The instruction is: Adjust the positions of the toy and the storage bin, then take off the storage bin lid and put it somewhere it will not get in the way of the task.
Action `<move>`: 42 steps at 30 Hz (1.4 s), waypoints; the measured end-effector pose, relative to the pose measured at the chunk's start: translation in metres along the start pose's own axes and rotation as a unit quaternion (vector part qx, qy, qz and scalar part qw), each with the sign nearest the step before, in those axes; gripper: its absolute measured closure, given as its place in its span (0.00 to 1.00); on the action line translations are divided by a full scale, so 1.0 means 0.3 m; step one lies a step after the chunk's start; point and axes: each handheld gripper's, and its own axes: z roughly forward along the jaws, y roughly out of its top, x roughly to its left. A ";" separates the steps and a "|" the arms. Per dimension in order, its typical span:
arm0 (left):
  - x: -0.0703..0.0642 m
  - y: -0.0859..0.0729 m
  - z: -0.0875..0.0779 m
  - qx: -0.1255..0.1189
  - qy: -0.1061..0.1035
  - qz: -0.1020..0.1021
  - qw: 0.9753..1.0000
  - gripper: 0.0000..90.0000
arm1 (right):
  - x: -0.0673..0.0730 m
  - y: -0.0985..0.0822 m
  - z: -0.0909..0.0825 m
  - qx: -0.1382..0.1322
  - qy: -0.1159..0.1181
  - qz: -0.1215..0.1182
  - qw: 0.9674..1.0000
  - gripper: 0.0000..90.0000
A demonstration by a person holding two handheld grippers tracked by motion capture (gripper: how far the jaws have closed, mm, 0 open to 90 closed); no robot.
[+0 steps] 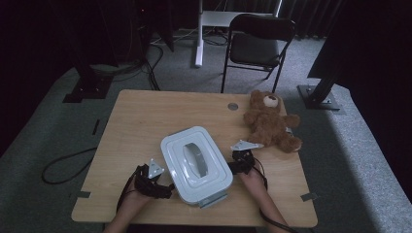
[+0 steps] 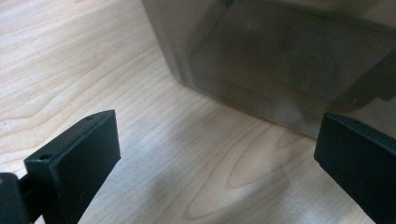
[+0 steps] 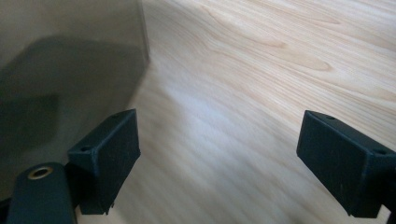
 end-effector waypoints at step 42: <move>-0.150 0.300 -0.309 -0.073 -0.105 0.023 0.992 0.01 | -0.184 -0.324 -0.291 0.013 -0.035 0.042 0.998 0.14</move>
